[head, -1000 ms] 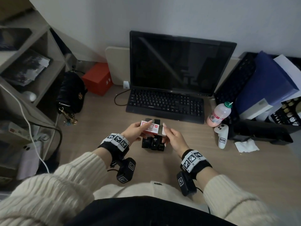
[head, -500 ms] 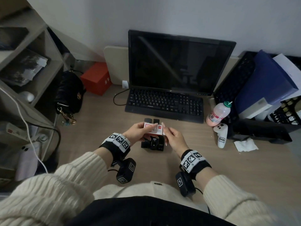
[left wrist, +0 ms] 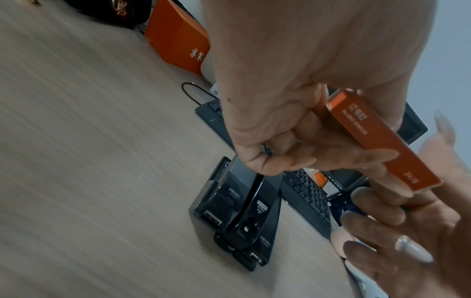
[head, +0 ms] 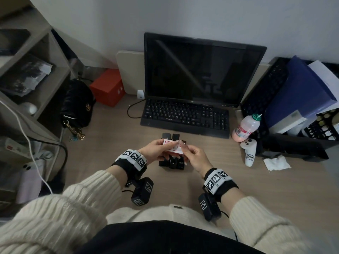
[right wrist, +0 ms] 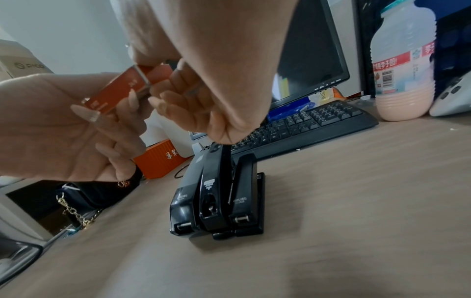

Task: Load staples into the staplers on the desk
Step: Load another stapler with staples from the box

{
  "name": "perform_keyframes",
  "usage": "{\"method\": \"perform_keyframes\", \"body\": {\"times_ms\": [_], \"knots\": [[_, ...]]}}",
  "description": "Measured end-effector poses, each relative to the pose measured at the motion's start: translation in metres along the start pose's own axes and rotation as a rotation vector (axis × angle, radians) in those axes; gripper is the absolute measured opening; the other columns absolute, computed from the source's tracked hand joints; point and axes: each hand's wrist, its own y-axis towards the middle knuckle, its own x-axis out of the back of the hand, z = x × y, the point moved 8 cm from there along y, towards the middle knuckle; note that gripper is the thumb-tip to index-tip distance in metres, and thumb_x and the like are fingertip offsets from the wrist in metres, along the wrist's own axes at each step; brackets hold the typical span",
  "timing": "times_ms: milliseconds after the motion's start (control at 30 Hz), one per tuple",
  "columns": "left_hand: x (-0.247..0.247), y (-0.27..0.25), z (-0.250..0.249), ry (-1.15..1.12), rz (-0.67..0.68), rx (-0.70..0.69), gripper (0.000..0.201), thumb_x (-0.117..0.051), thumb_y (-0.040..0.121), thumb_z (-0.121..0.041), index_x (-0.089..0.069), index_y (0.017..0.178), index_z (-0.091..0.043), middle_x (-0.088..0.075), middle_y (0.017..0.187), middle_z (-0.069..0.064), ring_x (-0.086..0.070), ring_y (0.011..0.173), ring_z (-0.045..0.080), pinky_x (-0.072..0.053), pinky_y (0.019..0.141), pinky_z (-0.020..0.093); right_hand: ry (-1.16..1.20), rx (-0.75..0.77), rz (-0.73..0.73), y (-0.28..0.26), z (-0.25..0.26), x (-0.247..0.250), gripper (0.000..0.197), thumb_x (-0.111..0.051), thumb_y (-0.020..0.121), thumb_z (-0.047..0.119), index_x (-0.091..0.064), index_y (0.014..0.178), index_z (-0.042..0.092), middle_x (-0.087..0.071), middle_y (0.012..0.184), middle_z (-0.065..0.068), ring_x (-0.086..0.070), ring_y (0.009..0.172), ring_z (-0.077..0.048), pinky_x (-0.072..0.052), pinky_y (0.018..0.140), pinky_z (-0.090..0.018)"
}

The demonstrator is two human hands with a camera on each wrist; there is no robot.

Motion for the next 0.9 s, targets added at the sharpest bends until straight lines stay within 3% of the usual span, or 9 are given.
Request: {"method": "perform_keyframes", "body": {"times_ms": [100,167,300,400,533,667,800,900], "knots": [[-0.002,-0.001,0.001,-0.006,0.031,0.020,0.033,-0.061,0.091,-0.039,-0.062,0.107,-0.010,-0.069,0.093,0.013,-0.055,0.060,0.010,-0.042,0.057,0.020,-0.016,0.007,0.010,-0.001,0.000,-0.001,0.076,-0.051,0.078,0.061,-0.060,0.091,-0.013,-0.047,0.068,-0.010,-0.043,0.060,-0.018,-0.038,0.058,-0.030],[-0.003,-0.001,0.003,-0.033,0.045,0.042,0.033,-0.062,0.090,-0.039,-0.063,0.107,-0.010,-0.070,0.092,0.013,-0.054,0.059,0.010,-0.042,0.057,0.019,-0.031,0.009,0.020,-0.001,0.000,-0.002,0.082,-0.050,0.077,0.069,-0.060,0.090,-0.011,-0.048,0.069,-0.010,-0.043,0.061,-0.018,-0.038,0.059,-0.029],[-0.003,-0.001,0.007,-0.061,0.052,0.078,0.027,-0.061,0.093,-0.037,-0.065,0.104,-0.014,-0.070,0.092,0.010,-0.057,0.059,0.007,-0.041,0.060,0.021,-0.036,-0.023,0.063,0.001,-0.004,-0.004,0.093,-0.048,0.067,0.082,-0.063,0.094,-0.006,-0.052,0.071,-0.005,-0.046,0.066,-0.016,-0.041,0.065,-0.029],[-0.004,-0.001,0.007,-0.073,0.068,0.084,0.021,-0.059,0.095,-0.034,-0.067,0.101,-0.016,-0.071,0.088,0.007,-0.059,0.058,0.005,-0.042,0.058,0.019,-0.017,-0.055,0.089,0.005,-0.010,-0.002,0.108,-0.050,0.053,0.092,-0.062,0.100,-0.005,-0.054,0.072,-0.003,-0.049,0.064,-0.011,-0.043,0.063,-0.023],[-0.008,-0.001,0.005,-0.051,0.086,0.083,0.025,-0.062,0.094,-0.031,-0.069,0.107,-0.012,-0.074,0.087,0.006,-0.060,0.060,0.006,-0.044,0.053,0.016,-0.015,-0.055,0.106,0.006,-0.014,0.000,0.121,-0.052,0.044,0.096,-0.056,0.103,-0.009,-0.052,0.078,-0.010,-0.048,0.063,-0.011,-0.043,0.059,-0.017],[-0.010,-0.002,0.005,-0.038,0.093,0.102,0.037,-0.063,0.092,-0.031,-0.067,0.119,-0.006,-0.076,0.088,0.008,-0.060,0.066,0.009,-0.043,0.053,0.015,-0.007,-0.084,0.106,0.004,-0.018,0.001,0.125,-0.052,0.036,0.097,-0.056,0.105,-0.007,-0.054,0.071,-0.002,-0.051,0.056,-0.006,-0.043,0.054,-0.013],[-0.010,-0.002,0.006,-0.044,0.076,0.127,0.032,-0.065,0.091,-0.029,-0.069,0.114,-0.007,-0.075,0.093,0.009,-0.063,0.067,0.008,-0.045,0.054,0.014,-0.026,-0.084,0.062,0.005,-0.020,0.004,0.132,-0.049,0.036,0.099,-0.055,0.107,-0.012,-0.053,0.079,-0.010,-0.048,0.066,-0.014,-0.044,0.060,-0.017],[-0.009,0.001,0.005,-0.048,0.043,0.124,0.037,-0.069,0.089,-0.030,-0.068,0.116,-0.006,-0.073,0.097,0.009,-0.061,0.070,0.009,-0.046,0.057,0.015,-0.032,-0.083,0.047,0.007,-0.018,0.007,0.132,-0.045,0.038,0.101,-0.056,0.106,-0.012,-0.051,0.076,-0.008,-0.046,0.069,-0.017,-0.041,0.063,-0.022]]}}
